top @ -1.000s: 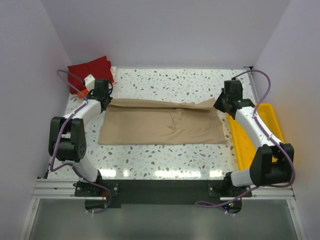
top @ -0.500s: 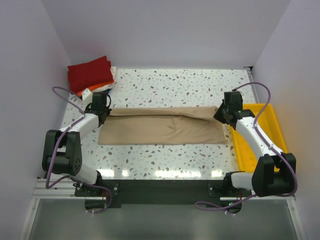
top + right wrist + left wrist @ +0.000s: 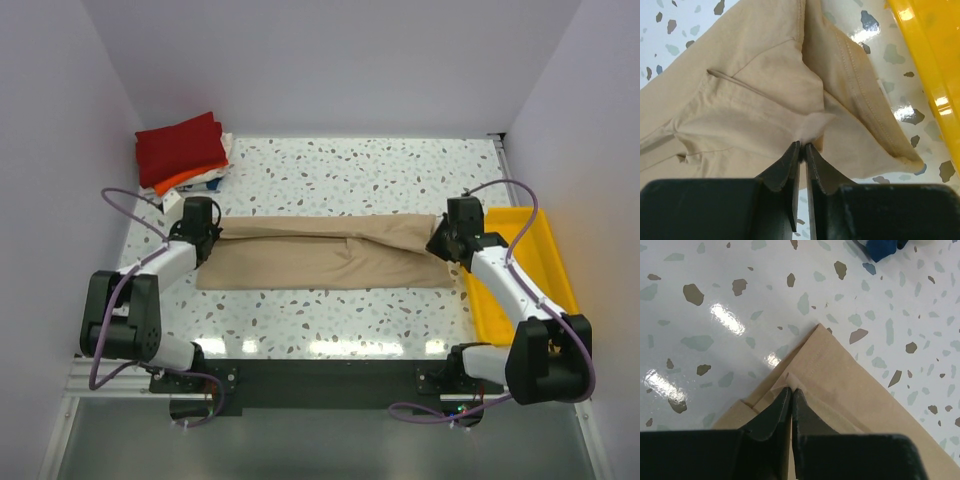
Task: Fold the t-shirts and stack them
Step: Fold the tshirt
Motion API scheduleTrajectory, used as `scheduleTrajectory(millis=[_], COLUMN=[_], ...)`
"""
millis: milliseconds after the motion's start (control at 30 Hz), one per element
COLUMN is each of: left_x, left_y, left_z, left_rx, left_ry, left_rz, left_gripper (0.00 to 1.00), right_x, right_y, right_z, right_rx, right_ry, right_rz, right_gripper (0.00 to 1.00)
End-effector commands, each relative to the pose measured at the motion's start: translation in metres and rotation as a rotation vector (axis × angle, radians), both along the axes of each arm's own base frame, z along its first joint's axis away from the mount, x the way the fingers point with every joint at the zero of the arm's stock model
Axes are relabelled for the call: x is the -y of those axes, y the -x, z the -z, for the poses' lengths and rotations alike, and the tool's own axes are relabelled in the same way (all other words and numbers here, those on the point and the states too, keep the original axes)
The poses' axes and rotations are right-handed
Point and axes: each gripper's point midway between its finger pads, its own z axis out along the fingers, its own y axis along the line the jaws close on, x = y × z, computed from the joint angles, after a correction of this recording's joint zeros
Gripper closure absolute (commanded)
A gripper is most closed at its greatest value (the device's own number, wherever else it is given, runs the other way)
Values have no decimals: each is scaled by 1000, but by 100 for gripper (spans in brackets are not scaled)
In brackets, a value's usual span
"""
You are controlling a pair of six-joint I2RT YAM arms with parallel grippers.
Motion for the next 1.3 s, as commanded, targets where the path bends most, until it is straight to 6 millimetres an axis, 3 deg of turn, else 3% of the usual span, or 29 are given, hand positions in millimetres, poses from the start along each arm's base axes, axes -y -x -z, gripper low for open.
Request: scheduleTrajectory(millis=[0, 33, 67, 100, 133, 233, 333, 400, 533, 733, 867, 933, 1000, 1267], left_x=[-8, -8, -10, -11, -12, -15, -11, -1, 26, 45, 47, 49, 45, 42], left_y=[-7, -5, -4, -1, 0, 6, 3, -5, -19, -31, -31, -30, -29, -26], left_z=[-22, -23, -28, -29, -35, -47, -55, -57, -41, -12, 3, 7, 11, 18], left_rx=[116, 123, 139, 142, 162, 195, 231, 237, 180, 86, 49, 36, 22, -6], left_ry=[0, -1, -4, -6, -6, -7, 6, 40, 71, 69, 62, 56, 39, 20], left_rz=[-47, -44, -52, -58, -62, -75, -58, -18, 63, 117, 121, 128, 123, 116], left_gripper=[91, 86, 73, 66, 50, 36, 36, 36, 42, 48, 49, 49, 49, 50], right_x=[-3, -4, -4, -6, -11, -13, -17, -24, -26, -25, -36, -51, -68, -81], right_y=[-3, -1, 0, 1, 1, -1, -9, -13, -27, -50, -67, -78, -81, -113], right_z=[-10, -9, -12, -14, -17, -34, -44, -41, -34, -25, -18, -22, -8, 16], right_rx=[60, 58, 68, 72, 79, 133, 170, 156, 141, 126, 123, 129, 97, 96], right_ry=[-21, -22, -25, -37, -54, -58, -64, -78, -65, -8, -9, 28, 64, 110], right_rz=[-14, -21, -27, -38, -58, -79, -102, -121, -125, -98, -114, -147, -189, -226], right_gripper=[85, 82, 78, 71, 68, 60, 59, 59, 59, 59, 59, 59, 58, 54])
